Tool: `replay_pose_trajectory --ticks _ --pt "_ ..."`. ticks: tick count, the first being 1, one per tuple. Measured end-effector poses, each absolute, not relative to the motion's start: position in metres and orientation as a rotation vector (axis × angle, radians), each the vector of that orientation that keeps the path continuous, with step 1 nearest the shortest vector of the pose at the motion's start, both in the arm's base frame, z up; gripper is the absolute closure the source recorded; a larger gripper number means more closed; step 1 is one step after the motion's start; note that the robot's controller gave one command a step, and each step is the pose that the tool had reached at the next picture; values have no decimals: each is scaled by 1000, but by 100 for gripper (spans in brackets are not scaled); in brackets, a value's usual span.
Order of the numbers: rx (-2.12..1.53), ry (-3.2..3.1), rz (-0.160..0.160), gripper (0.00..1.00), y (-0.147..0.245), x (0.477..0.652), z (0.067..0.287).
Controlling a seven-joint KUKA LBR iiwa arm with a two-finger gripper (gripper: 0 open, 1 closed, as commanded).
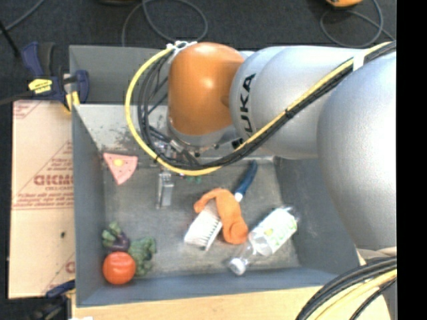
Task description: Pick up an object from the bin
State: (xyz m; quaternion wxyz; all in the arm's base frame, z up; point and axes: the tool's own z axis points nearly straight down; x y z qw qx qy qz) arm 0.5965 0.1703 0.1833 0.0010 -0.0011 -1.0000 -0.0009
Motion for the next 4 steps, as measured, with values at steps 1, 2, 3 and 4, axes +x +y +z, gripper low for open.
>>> replay_pose_trajectory --ticks 1,2,3,4 --pt "153 -3148 -2 0 157 586 207" --pt "513 -3103 -1 0 143 584 196" --pt "301 -3136 -5 0 127 578 182" --pt "42 -3146 -4 0 105 563 172"
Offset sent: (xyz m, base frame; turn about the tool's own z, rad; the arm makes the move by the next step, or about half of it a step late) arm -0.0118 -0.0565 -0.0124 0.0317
